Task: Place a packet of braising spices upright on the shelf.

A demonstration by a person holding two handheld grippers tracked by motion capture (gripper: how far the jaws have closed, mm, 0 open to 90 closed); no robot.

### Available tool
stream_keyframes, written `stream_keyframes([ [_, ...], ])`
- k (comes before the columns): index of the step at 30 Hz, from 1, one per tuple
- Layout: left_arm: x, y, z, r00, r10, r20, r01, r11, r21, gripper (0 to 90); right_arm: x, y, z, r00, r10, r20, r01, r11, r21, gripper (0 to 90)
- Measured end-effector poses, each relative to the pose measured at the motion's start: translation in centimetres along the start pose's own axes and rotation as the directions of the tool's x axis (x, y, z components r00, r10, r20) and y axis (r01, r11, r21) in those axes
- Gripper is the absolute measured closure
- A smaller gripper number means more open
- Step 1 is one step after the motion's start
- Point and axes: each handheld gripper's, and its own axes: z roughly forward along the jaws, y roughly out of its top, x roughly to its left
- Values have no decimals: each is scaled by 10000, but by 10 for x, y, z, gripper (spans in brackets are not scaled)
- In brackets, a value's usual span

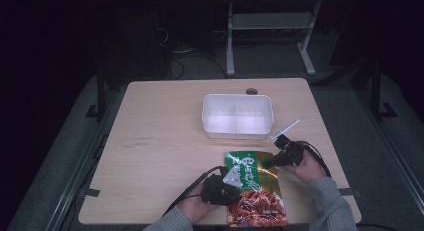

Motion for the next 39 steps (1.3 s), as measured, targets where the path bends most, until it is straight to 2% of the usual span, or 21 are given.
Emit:
stream_keyframes([
  [10, 9, -18, -33, 9980, -120, -626, 110, 9998, -175, 706, 3, -3, -17, 9994, 244, -232, -250, 9993, -267, 894],
  [12, 12, -24, -39, 9969, -247, -745, 231, 9995, -227, 682, 6, -2, -21, 9995, 234, -220, -240, 9992, -304, 894],
  [15, 17, -38, -48, 9929, -694, -966, 649, 9967, -487, 624, 12, 2, -33, 9998, 118, -153, -125, 9989, -462, 894],
  [20, 20, -53, -57, 9885, -996, -1139, 926, 9936, -650, 578, 19, 7, -41, 10000, -26, -77, 22, 9987, -501, 895],
  [22, 21, -62, -63, 9843, -1192, -1302, 1101, 9911, -753, 541, 25, 11, -46, 9999, -132, -17, 131, 9985, -523, 895],
  [28, 24, -73, -72, 9795, -1390, -1456, 1256, 9873, -974, 500, 32, 16, -57, 9998, -211, 53, 214, 9979, -611, 895],
  [36, 26, -78, -72, 9770, -1317, -1678, 1163, 9883, -987, 431, 45, 22, -76, 9990, -401, 197, 415, 9963, -752, 895],
  [39, 27, -79, -73, 9748, -1422, -1718, 1252, 9864, -1063, 411, 50, 24, -83, 9985, -496, 222, 513, 9952, -828, 895],
])
